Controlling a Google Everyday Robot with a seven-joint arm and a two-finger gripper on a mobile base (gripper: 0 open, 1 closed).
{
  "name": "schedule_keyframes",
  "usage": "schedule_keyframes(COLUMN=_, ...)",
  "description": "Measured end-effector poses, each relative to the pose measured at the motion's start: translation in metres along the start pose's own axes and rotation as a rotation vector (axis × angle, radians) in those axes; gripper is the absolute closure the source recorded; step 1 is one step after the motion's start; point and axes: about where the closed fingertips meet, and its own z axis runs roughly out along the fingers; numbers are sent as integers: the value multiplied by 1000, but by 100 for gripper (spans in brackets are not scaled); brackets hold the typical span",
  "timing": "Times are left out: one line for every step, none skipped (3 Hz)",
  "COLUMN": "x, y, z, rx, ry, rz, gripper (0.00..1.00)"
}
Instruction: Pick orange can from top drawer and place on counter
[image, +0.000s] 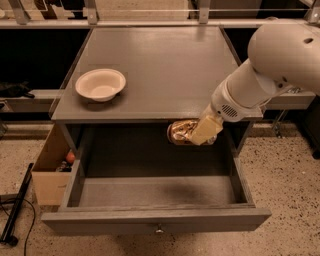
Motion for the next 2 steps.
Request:
schedule_keyframes(x=0, y=0, z=0, rx=0, ry=0, rz=0, gripper=100)
schedule_keyframes(x=-16, y=-4, z=-29, rx=44, ry=2, rz=-56, gripper=100)
